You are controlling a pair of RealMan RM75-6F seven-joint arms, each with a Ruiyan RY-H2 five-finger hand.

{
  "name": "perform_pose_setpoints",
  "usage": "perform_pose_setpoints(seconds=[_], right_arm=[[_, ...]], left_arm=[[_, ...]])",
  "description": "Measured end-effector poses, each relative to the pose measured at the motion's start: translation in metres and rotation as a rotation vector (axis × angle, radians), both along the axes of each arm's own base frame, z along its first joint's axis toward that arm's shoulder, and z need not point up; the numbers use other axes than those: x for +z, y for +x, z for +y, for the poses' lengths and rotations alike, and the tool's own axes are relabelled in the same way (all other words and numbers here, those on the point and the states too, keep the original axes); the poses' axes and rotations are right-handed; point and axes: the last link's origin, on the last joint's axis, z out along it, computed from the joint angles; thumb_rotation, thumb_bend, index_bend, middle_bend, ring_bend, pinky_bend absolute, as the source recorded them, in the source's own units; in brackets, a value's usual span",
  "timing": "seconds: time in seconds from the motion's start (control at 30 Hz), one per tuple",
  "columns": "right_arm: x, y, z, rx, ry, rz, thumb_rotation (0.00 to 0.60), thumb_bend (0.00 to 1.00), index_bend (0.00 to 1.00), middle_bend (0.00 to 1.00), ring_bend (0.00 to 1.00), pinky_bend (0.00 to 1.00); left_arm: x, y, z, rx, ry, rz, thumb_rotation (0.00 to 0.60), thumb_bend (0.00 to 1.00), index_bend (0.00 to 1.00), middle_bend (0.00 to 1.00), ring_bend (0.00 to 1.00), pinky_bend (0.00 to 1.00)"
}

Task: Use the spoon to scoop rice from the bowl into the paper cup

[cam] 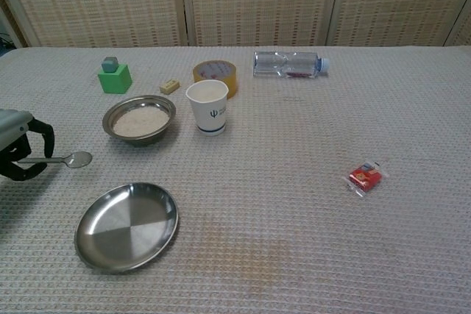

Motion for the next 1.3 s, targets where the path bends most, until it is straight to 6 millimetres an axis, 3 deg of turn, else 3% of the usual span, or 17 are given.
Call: perform_pose_setpoints(seconds=[0.37,0.57,0.83,1.3], right_arm=[[0.002,0.002,0.004,0.017,0.001,-0.002,0.600,0.09,0.00,0.00,0.00,0.00],[0.002,0.002,0.005,0.022,0.006,0.000,0.600,0.09,0.00,0.00,0.00,0.00],[0.003,0.002,0.006,0.024,0.002,-0.003,0.600,0.09,0.00,0.00,0.00,0.00],[0.005,0.003,0.007,0.026,0.012,-0.011,0.600,0.09,0.00,0.00,0.00,0.00]], left_arm=[[0.021,0.038,0.021,-0.065,0.040,0.083,0.600,0.39,0.58,1.00,1.00,1.00],[0.021,0.064,0.038,-0.102,0.061,0.164,0.600,0.40,0.58,1.00,1.00,1.00],[0.011,0.088,0.055,-0.115,0.074,0.268,0.600,0.40,0.58,1.00,1.00,1.00],[-0.027,0.100,0.092,-0.134,0.230,0.717,0.600,0.40,0.58,1.00,1.00,1.00]])
